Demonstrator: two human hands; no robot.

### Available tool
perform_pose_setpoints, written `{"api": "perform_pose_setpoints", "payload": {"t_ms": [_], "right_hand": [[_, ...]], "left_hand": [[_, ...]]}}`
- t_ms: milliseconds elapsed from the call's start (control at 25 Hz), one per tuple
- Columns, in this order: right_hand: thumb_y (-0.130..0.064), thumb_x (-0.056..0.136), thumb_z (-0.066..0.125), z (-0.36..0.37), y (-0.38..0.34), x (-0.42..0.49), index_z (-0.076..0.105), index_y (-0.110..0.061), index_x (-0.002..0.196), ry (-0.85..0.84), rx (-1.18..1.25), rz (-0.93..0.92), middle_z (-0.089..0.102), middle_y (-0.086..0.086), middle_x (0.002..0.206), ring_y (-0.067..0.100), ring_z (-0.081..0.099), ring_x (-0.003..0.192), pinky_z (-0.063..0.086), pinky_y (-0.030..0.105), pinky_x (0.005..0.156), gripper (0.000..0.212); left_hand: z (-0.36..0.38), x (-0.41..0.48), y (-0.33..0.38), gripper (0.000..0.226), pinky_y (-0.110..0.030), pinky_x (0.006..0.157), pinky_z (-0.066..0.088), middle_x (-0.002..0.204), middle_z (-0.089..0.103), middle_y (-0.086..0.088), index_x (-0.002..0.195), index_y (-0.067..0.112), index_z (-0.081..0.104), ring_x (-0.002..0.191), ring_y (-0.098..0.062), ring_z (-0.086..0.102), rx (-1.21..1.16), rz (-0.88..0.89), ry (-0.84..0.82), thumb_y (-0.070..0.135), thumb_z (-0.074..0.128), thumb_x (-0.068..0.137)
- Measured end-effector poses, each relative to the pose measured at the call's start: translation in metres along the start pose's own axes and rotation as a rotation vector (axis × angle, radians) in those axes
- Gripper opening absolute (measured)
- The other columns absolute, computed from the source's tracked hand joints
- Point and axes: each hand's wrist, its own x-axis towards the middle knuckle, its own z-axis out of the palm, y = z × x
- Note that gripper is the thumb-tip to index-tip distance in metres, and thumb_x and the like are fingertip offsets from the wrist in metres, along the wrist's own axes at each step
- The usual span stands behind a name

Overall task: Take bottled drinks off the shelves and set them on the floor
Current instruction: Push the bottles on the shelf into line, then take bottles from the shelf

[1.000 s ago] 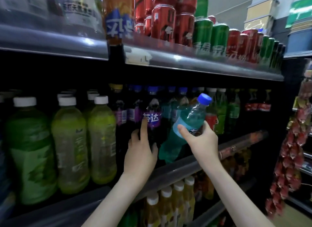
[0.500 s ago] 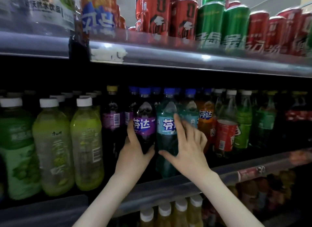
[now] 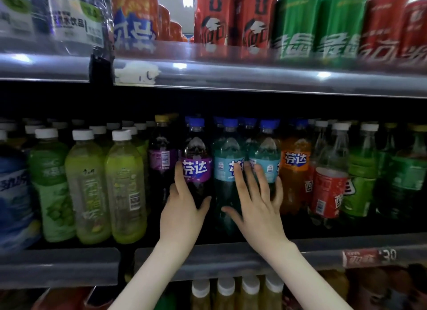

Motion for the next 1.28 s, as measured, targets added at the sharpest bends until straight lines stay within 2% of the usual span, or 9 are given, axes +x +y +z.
{"api": "perform_pose_setpoints", "payload": {"t_ms": [120,280,400,520,760,960,1040,1120,1280], "right_hand": [[-0.052,0.078,0.067,0.002,-0.004,0.000,0.016,-0.016,0.153,0.029,0.023,0.010,0.026,0.011,0.155,0.028,0.011,0.147,0.004,0.058,0.111,0.097],[-0.048,0.075,0.073,0.005,-0.009,-0.003,0.015,-0.019,0.153,0.069,0.050,0.023,0.017,0.011,0.157,0.030,0.007,0.147,0.005,0.060,0.111,0.101],[-0.048,0.074,0.073,0.004,-0.010,-0.011,0.008,-0.024,0.154,0.045,0.076,0.050,0.009,0.011,0.159,0.025,-0.010,0.148,0.009,0.064,0.111,0.106],[-0.044,0.074,0.075,-0.001,-0.011,-0.019,0.009,-0.025,0.154,-0.007,0.100,0.038,0.006,0.013,0.159,0.027,-0.014,0.147,0.013,0.064,0.106,0.106],[-0.028,0.080,0.071,-0.016,-0.008,-0.037,0.020,-0.019,0.152,-0.069,0.181,0.060,0.012,0.016,0.156,0.032,0.013,0.144,0.020,0.057,0.111,0.089],[-0.017,0.081,0.071,-0.030,-0.026,-0.041,0.023,-0.016,0.151,-0.046,0.331,0.060,0.017,0.014,0.155,0.029,0.020,0.142,0.033,0.053,0.110,0.085],[-0.019,0.083,0.068,-0.038,-0.049,-0.040,0.025,-0.017,0.151,-0.042,0.394,0.037,0.023,0.010,0.154,0.026,0.027,0.139,0.035,0.045,0.109,0.080],[-0.023,0.089,0.057,-0.044,-0.085,-0.048,0.033,-0.019,0.147,-0.026,0.495,0.020,0.035,0.004,0.148,0.020,0.037,0.133,0.039,0.035,0.106,0.062],[-0.028,0.090,0.046,-0.048,-0.193,-0.078,0.050,-0.019,0.133,-0.096,0.681,-0.012,0.056,0.000,0.131,0.014,0.052,0.119,0.046,0.027,0.098,0.044]], "left_hand": [[0.003,-0.003,0.003,0.100,-0.034,0.065,0.053,0.137,0.043,-0.017,0.149,0.018,-0.010,0.108,-0.030,0.058,0.071,-0.009,0.070,0.042,0.064,0.085],[0.003,-0.008,0.008,0.102,-0.040,0.078,0.054,0.144,0.037,-0.016,0.148,0.023,-0.016,0.123,-0.031,0.049,0.037,-0.028,0.059,0.040,0.063,0.086],[0.007,-0.021,0.012,0.106,-0.040,0.097,0.046,0.153,0.023,-0.015,0.146,0.028,-0.023,0.137,-0.031,0.032,-0.043,-0.030,0.010,0.035,0.064,0.087],[0.013,-0.036,0.014,0.104,-0.041,0.104,0.037,0.155,0.015,-0.017,0.147,0.024,-0.021,0.141,-0.033,0.022,-0.016,0.001,-0.006,0.029,0.064,0.087],[0.019,-0.053,0.014,0.093,-0.045,0.103,0.038,0.151,0.019,-0.025,0.151,0.018,-0.002,0.135,-0.041,0.030,0.192,0.040,-0.006,0.033,0.062,0.086],[0.002,-0.057,-0.006,0.078,-0.041,0.091,0.049,0.138,0.045,-0.021,0.144,0.011,0.029,0.119,-0.036,0.053,0.217,0.176,0.018,0.030,0.070,0.080],[-0.016,-0.063,-0.021,0.059,-0.033,0.089,0.050,0.130,0.056,-0.013,0.134,0.010,0.047,0.112,-0.028,0.059,0.125,0.276,0.081,0.027,0.069,0.081],[-0.039,-0.077,-0.042,0.037,-0.019,0.095,0.043,0.122,0.062,-0.003,0.121,0.012,0.061,0.110,-0.014,0.059,-0.015,0.356,0.137,0.026,0.053,0.088],[-0.098,-0.119,-0.121,0.032,-0.013,0.096,0.040,0.110,0.067,0.000,0.111,0.009,0.067,0.105,-0.007,0.057,-0.033,0.344,0.214,0.023,0.047,0.090]]}}
